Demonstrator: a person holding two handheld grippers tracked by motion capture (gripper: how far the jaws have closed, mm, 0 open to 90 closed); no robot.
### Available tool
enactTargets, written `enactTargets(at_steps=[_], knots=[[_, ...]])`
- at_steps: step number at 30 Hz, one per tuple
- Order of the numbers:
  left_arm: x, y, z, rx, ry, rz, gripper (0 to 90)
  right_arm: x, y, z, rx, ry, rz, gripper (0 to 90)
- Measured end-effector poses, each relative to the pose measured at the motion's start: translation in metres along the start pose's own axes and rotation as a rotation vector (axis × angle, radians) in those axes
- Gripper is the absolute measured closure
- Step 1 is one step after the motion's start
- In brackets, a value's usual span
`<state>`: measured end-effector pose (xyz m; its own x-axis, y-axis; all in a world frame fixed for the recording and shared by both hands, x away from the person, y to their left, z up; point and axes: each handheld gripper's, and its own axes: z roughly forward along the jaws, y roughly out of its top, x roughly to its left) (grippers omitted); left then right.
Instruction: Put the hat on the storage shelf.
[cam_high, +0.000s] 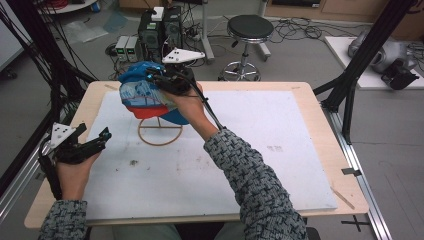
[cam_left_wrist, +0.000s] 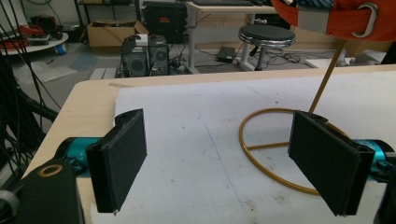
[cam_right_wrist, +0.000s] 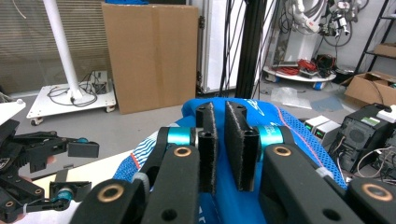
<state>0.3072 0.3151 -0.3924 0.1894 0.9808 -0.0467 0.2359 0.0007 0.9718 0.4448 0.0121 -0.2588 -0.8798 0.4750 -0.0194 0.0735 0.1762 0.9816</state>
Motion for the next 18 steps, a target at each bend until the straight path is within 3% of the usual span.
enactTargets(at_steps=[11,18], knots=[[-0.0001,-0.0001,0.0003,0.004,-0.001,-0.001,19.6,-0.0035,0.0024,-0.0047,-0.016,-0.015,0.012,70.4],[-0.0002,-0.0001,0.0001,0.005,-0.002,0.002,19.6,-0.0035,0.0022,-0.0046,-0.017,-0.018,0.016,69.6]])
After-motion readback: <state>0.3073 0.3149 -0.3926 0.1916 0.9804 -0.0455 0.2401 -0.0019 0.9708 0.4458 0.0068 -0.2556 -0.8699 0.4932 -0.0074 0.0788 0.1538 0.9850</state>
